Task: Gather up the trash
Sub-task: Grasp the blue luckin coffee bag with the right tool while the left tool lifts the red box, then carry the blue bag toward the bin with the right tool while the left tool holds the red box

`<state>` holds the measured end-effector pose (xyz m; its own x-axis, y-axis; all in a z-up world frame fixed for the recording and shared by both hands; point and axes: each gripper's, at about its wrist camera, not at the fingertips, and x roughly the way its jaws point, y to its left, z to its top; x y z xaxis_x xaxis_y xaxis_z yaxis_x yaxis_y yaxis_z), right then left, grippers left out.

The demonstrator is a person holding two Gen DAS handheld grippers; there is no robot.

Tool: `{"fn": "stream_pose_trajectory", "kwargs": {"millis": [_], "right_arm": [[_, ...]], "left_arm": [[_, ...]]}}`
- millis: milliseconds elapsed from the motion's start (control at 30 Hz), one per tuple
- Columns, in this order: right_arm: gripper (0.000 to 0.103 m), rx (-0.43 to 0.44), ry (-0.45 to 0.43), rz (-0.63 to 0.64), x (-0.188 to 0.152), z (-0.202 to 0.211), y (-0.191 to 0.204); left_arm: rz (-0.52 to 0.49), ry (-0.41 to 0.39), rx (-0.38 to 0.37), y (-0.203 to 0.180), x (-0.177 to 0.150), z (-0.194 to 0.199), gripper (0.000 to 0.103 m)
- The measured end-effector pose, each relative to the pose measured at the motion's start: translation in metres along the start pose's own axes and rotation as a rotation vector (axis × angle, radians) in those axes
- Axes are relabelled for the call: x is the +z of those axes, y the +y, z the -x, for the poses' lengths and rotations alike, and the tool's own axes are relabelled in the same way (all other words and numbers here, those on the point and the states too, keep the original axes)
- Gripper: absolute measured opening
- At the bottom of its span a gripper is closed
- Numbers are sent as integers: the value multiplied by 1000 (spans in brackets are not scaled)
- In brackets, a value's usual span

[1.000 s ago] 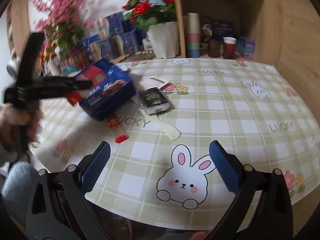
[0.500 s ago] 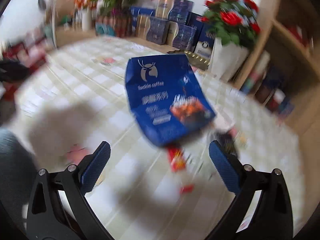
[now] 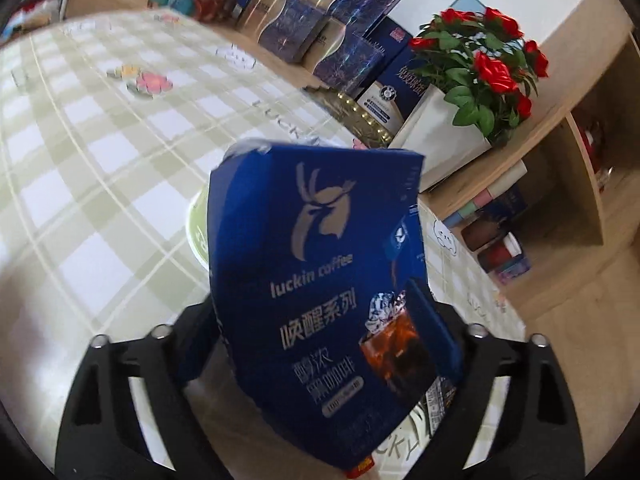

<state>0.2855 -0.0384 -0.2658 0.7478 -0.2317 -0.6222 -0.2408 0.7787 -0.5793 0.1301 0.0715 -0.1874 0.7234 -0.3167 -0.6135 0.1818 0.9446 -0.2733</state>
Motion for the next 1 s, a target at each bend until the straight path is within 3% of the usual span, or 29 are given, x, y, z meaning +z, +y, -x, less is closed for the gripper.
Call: {"fn": "stream_pose_trajectory", "kwargs": {"millis": [67,267,400,500,633,833,1000], "right_arm": [[80,-20,11,-4,-1,-7,-3],[60,-14,27,-7,-12,-12,-13],[36,6,-61,-24,-18,11,-30],[25,54,-121,-96,-22,30,-57],[19,182,-143,-292,-28,42,-109],[19,345,-146,-623,-49,37,-172],[18,386,-219,-693,-56,57,-186]], "left_arm": [[8,1,-5,0,-1,-1,56],[17,3,-16,-3,-2,-2,56],[33,-8,-14,-1,2,-1,56],[28,-23,2,-3,5,0,56],[21,-29,1,-7,5,1,56],[32,-10,-3,-8,4,-4,56],[21,-24,-14,-15,11,5,56]]}}
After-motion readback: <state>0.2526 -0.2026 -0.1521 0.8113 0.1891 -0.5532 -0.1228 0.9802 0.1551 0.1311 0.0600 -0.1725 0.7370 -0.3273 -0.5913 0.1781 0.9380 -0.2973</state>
